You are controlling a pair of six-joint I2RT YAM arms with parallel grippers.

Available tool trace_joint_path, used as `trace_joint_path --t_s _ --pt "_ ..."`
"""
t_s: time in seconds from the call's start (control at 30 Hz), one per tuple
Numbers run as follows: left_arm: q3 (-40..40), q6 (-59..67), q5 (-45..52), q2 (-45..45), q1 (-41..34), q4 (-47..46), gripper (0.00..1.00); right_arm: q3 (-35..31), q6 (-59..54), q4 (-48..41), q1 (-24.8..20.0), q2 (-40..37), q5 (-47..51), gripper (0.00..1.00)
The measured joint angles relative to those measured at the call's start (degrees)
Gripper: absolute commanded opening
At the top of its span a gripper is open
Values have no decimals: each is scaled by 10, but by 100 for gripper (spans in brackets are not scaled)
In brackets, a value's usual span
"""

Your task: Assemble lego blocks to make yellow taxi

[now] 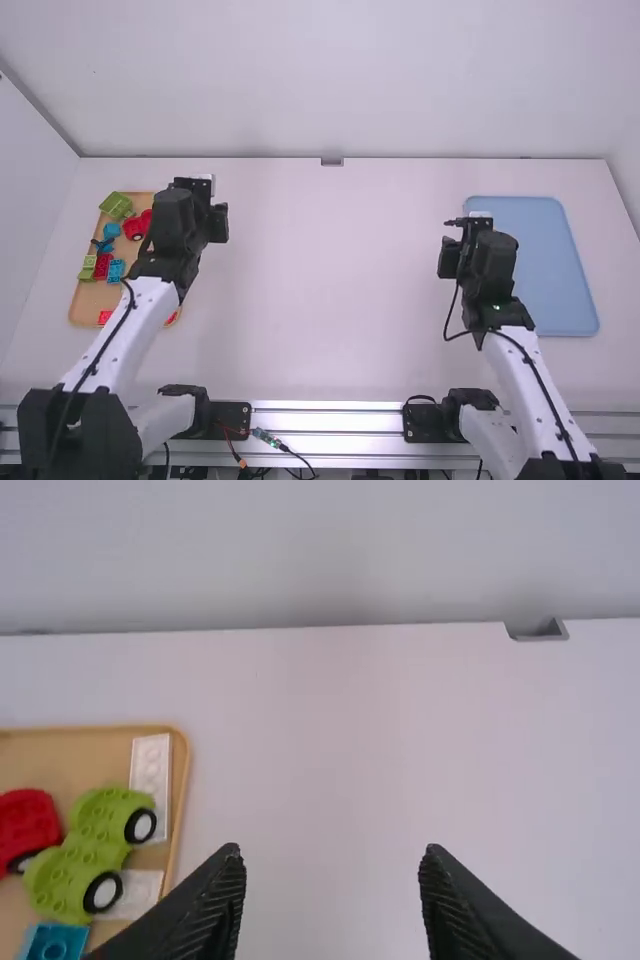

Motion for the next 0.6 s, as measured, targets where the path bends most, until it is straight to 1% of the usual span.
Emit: trace_joint_path --t_s 0.1,0.17,0.27,0.3,0.43,0.53,0.6 --pt "-44 0 0 -46 0 0 31 -47 2 0 0 -48 1 27" --pt "-66 0 0 -68 0 0 28 -68 1 0 0 -69 1 23" --pt "-113 0 0 -115 0 0 20 -115 2 0 0 -116 2 15" --pt "-117 0 0 -119 0 0 19 -117 1 0 0 -118 2 15" --pt "-178 0 0 -181 0 0 8 -176 1 0 0 -179 3 5" --pt "-219 0 0 -224 0 0 1 -213 2 0 0 -216 3 0" --pt "-236 0 0 -241 0 0 0 -228 2 0 0 -231 3 0"
